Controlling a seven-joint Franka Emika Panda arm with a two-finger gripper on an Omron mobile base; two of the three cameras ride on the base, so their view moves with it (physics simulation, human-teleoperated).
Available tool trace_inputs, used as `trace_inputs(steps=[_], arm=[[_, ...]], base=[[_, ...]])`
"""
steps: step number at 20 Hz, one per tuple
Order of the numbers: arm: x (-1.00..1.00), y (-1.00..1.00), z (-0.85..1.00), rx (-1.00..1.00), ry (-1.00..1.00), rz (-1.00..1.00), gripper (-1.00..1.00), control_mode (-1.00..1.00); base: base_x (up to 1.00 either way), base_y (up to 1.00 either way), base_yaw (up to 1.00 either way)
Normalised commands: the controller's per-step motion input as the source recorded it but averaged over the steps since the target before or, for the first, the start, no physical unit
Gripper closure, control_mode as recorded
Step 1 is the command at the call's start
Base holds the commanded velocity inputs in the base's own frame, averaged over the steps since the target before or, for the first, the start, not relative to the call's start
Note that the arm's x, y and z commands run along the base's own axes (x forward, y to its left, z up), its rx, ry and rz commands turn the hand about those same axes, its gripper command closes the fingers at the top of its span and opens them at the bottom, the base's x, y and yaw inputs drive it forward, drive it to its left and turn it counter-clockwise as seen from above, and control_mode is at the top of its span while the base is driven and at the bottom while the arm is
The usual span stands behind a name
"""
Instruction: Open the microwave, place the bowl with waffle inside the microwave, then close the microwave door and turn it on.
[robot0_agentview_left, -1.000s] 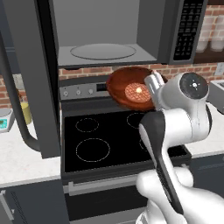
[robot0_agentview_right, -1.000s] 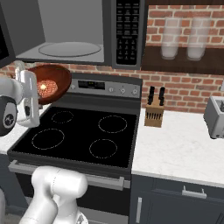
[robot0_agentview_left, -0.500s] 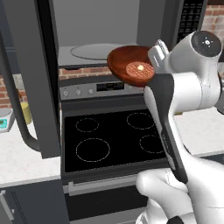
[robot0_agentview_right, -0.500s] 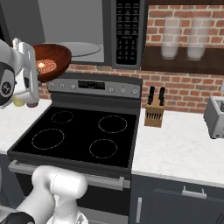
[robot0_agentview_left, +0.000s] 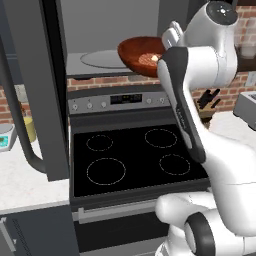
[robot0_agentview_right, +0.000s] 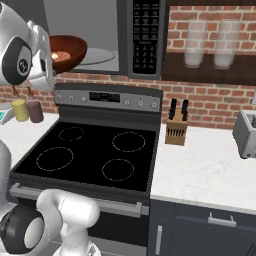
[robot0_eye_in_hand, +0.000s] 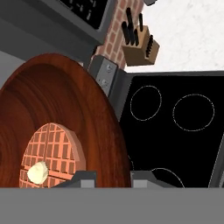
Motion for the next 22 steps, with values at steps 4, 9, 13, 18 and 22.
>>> trace_inputs(steps=[4, 9, 13, 18, 22], arm=[[0.72, 0.0, 0.1, 0.0, 0.04, 0.02, 1.0, -1.0], [0.68, 0.0, -0.08, 0.0, 0.01, 0.04, 1.0, -1.0], [0.51, 0.05, -0.38, 0.01, -0.06, 0.05, 1.0, -1.0], [0.53, 0.0, -0.26, 0.07, -0.11, 0.07, 1.0, -1.0], [0.69, 0.13, 0.01, 0.11, -0.1, 0.03, 1.0, -1.0]], base=[[0.0, 0.0, 0.0], [0.0, 0.0, 0.0], [0.0, 0.0, 0.0], [0.0, 0.0, 0.0], [0.0, 0.0, 0.0]])
